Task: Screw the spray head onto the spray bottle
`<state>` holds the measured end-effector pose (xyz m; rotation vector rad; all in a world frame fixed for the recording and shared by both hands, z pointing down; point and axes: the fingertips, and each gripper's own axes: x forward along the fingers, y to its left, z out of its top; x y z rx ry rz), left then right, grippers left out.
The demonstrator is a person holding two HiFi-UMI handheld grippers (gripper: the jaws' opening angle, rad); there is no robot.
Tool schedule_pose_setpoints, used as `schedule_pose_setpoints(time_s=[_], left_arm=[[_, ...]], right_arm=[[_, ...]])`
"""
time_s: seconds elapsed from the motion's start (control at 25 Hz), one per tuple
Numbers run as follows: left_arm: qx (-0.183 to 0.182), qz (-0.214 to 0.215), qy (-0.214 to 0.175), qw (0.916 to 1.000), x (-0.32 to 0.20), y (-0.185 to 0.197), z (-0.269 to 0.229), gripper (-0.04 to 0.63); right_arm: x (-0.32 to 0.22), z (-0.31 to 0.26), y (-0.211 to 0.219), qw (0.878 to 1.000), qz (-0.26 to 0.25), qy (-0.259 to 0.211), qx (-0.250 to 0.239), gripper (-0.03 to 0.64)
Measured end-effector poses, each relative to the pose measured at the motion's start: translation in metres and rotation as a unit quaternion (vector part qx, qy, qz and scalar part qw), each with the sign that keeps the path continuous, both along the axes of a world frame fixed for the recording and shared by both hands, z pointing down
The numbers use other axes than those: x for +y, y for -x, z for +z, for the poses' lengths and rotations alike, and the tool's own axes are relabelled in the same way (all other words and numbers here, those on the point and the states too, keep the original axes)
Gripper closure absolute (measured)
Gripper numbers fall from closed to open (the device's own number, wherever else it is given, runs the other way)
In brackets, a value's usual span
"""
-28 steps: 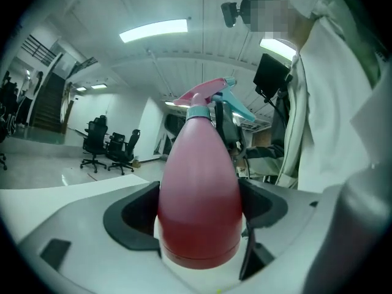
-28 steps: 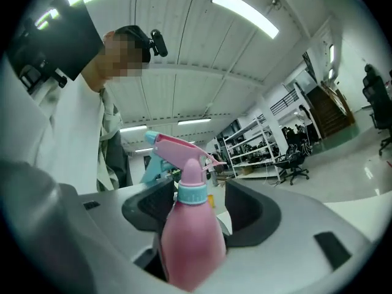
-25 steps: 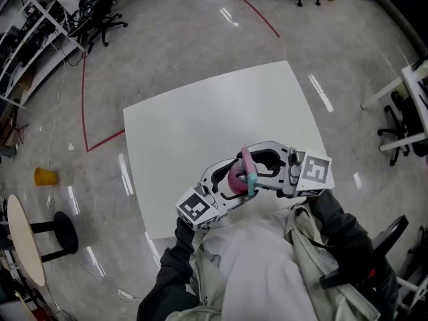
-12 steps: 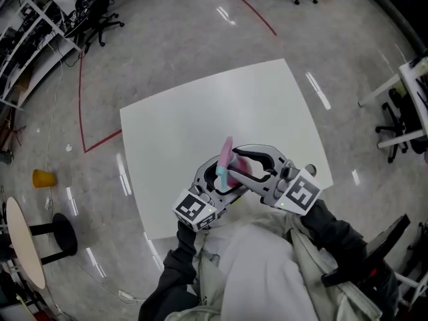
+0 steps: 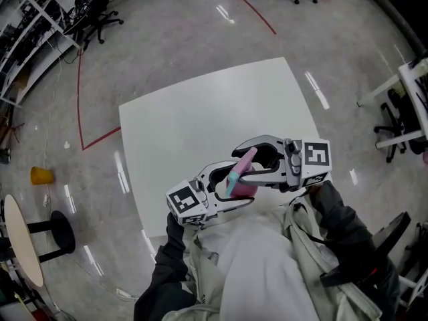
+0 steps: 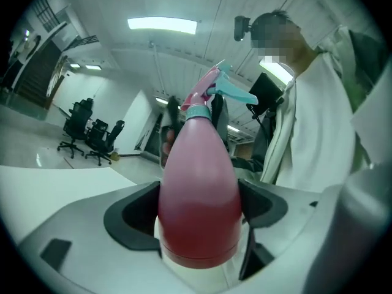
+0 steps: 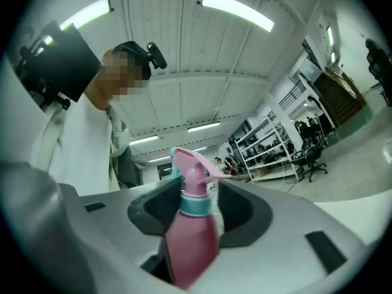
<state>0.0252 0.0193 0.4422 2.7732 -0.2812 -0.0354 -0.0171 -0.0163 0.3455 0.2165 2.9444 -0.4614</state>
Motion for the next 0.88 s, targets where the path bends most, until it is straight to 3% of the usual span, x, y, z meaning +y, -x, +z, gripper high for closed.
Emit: schedule_pose_setpoints(time_s=[0.04,0.16,0.32,0.48,0.64,0.88], left_arm=[[0.009,-0.005,0.006,0.9999,-0.002,0.0,-0.001,0.184],[0.008,-0.046,0.006,0.9989,-0.013,0.008,0.003,0.184],[-0.028,-0.079,-0.014,0.9964,-0.023,0.01,0.013,0.184],[-0.067,-0.099,-0.029,0.9923,-0.029,0.007,0.024,0.185],[-0.093,-0.114,-0.037,0.9884,-0.03,0.005,0.033,0.184],[-0.096,-0.143,-0.049,0.9839,-0.037,0.01,0.044,0.184]], right_arm=[[-0.001,-0.003,0.0,1.0,0.01,-0.008,-0.002,0.478],[-0.011,0.003,0.001,0.997,0.066,-0.019,0.028,0.479],[-0.021,0.011,0.002,0.989,0.135,-0.023,0.053,0.48],[-0.021,0.022,0.008,0.975,0.185,-0.065,0.102,0.482],[-0.013,0.031,0.011,0.964,0.209,-0.089,0.136,0.482],[-0.006,0.036,0.015,0.964,0.201,-0.121,0.126,0.482]])
